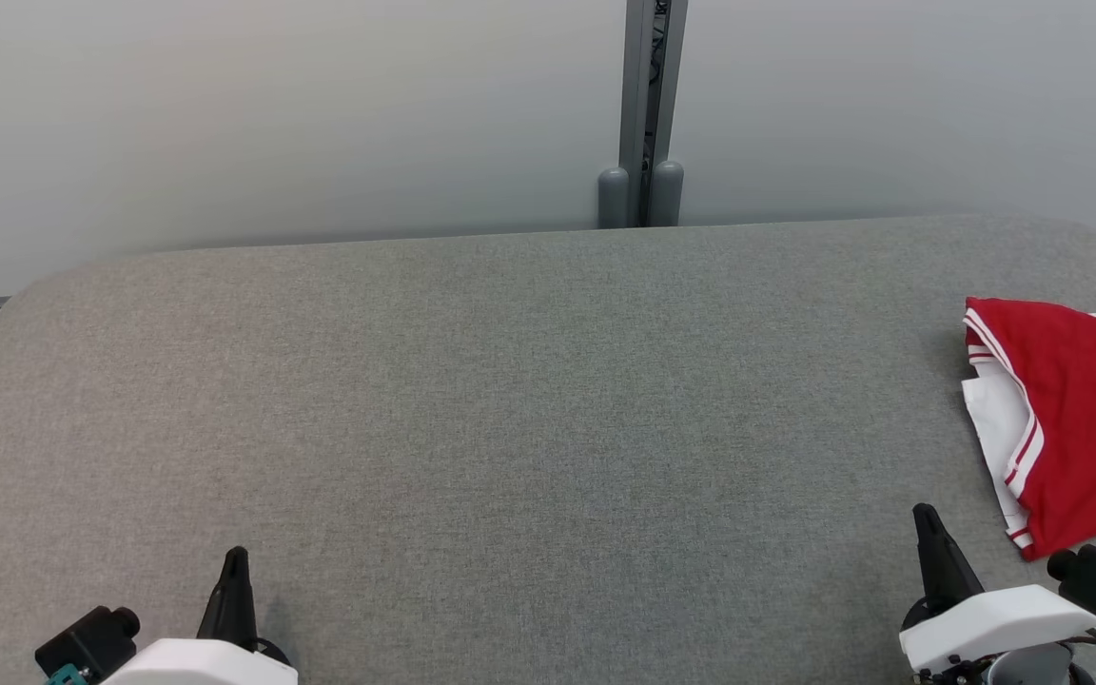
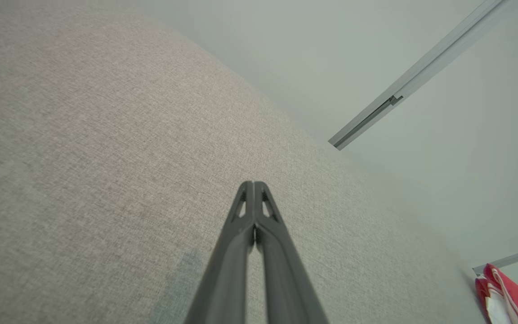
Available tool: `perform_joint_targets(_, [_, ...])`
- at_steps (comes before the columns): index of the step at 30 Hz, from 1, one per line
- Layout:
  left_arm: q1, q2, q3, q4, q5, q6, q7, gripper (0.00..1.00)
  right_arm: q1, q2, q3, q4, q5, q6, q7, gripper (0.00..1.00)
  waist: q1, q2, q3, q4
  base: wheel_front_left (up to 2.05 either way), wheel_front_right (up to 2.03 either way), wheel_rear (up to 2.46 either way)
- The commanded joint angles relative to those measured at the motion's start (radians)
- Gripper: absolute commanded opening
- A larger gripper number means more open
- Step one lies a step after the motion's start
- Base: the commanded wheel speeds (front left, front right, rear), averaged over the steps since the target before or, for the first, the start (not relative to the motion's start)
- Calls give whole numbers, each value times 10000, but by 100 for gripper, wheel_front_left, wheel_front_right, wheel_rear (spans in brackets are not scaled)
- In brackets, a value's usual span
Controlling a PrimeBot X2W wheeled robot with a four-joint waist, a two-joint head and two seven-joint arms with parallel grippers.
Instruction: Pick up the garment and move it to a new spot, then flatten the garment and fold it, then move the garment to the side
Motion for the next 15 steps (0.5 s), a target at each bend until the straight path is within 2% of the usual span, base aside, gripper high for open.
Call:
perform_joint_targets(1, [-316, 93, 84, -234, -459, -100, 87, 0, -102, -86, -97, -251, 456, 1, 101, 0, 0, 0, 0, 0, 0, 0, 0])
perform_joint_targets(15, [-441, 113, 249, -581, -2297, -292, 560, 0, -72, -112, -330, -714, 2330, 1, 566, 0, 0, 0, 2, 0, 0, 0, 0])
